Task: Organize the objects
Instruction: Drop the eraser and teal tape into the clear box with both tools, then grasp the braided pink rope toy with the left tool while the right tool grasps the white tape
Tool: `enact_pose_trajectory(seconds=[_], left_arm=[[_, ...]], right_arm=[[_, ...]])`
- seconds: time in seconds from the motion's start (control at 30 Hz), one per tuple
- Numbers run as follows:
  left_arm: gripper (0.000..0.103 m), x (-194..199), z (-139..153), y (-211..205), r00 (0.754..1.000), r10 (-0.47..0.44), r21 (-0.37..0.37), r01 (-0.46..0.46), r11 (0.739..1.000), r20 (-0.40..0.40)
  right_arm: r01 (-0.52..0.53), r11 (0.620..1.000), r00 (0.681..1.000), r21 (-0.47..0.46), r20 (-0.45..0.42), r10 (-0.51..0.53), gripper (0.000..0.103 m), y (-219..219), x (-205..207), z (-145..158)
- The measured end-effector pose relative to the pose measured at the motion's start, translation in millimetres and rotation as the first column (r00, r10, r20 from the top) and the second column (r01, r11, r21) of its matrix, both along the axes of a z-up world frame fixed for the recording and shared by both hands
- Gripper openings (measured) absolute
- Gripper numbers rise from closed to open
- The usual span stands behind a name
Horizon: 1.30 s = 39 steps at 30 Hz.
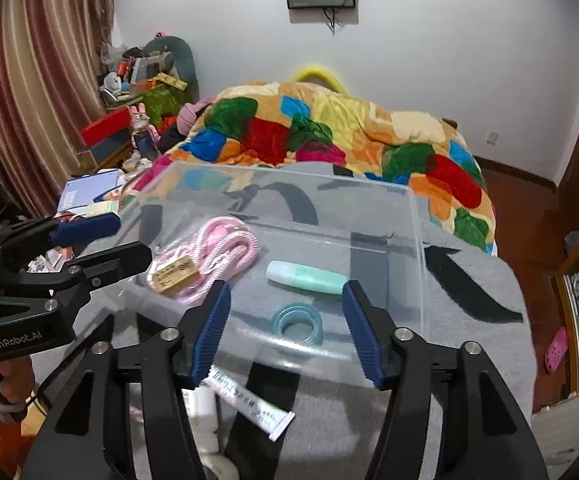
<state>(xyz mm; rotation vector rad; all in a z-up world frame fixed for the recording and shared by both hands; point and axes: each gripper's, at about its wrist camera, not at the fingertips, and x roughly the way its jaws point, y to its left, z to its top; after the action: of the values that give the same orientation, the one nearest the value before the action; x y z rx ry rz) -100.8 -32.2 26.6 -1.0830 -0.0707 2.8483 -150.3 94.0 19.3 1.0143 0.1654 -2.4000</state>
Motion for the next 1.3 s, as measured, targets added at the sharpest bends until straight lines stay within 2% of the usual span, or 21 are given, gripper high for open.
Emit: enact_pose_trajectory(seconds=[0.07, 0.13, 0.2, 0.4, 0.67, 0.9, 0.93, 1.0, 1.1, 1.17, 1.3], left_arm=[[0.089, 8.6, 4.3, -0.4, 1.000, 0.004, -0.008, -0.004, 1.000, -0.019], [0.094, 18.4, 6.6, 0.1, 0.999, 0.011, -0.029, -0.012, 1.000, -0.037], [0.094, 26.7, 5.8, 2.8, 0.999, 0.009, -0.055, -0.011, 0.998, -0.043], [0.095, 41.8, -12.5, 6.5, 1.000, -0.008, -0.071, 0.008, 0.997, 0.004], [0.095, 60.1, -46.4, 11.5, 0.995, -0.035, -0.052, 0.040, 0.998, 0.091], [0.095, 75.4, -75.6, 23.8, 0.984, -0.094, -0.056, 0.103, 0.993, 0.153], [0.095, 76.3, -78.8, 25.6, 0.982, -0.096, -0.058, 0.107, 0.993, 0.161], [0.095, 73.6, -84.6, 29.7, 0.978, -0.102, -0.051, 0.113, 0.992, 0.180], [0.095, 66.2, -85.6, 33.6, 0.977, -0.102, -0.046, 0.113, 0.993, 0.185], [0.095, 61.4, -84.2, 35.5, 0.977, -0.110, -0.032, 0.118, 0.993, 0.183], [0.095, 51.0, -83.5, 43.4, 0.975, -0.127, -0.018, 0.133, 0.991, 0.182]], right_arm=[[-0.001, 1.000, 1.000, -0.002, -0.029, 0.001, 0.060, 4.0, 10.6, 6.2], [-0.004, 1.000, 0.998, -0.003, -0.055, 0.003, 0.064, 7.9, 21.0, 11.1], [-0.010, 1.000, 0.997, -0.006, -0.076, 0.009, 0.068, 13.3, 32.0, 14.8], [-0.035, 0.999, 0.996, -0.007, -0.076, 0.034, 0.069, 24.5, 61.8, 7.8], [-0.076, 0.997, 0.997, -0.001, -0.005, 0.076, 0.069, 24.8, 87.9, -24.7], [-0.129, 0.992, 0.991, 0.003, 0.026, 0.129, 0.069, 21.5, 106.3, -49.0], [-0.134, 0.991, 0.990, 0.007, 0.035, 0.133, 0.067, 20.4, 106.8, -52.2], [-0.138, 0.990, 0.989, 0.011, 0.053, 0.137, 0.053, 18.8, 104.9, -57.9], [-0.151, 0.988, 0.984, -0.007, 0.091, 0.151, 0.038, 18.1, 101.1, -63.4], [-0.164, 0.986, 0.981, -0.027, 0.103, 0.166, 0.035, 19.1, 100.2, -63.7], [-0.138, 0.990, 0.989, 0.008, 0.046, 0.137, 0.035, 23.0, 105.9, -56.7]])
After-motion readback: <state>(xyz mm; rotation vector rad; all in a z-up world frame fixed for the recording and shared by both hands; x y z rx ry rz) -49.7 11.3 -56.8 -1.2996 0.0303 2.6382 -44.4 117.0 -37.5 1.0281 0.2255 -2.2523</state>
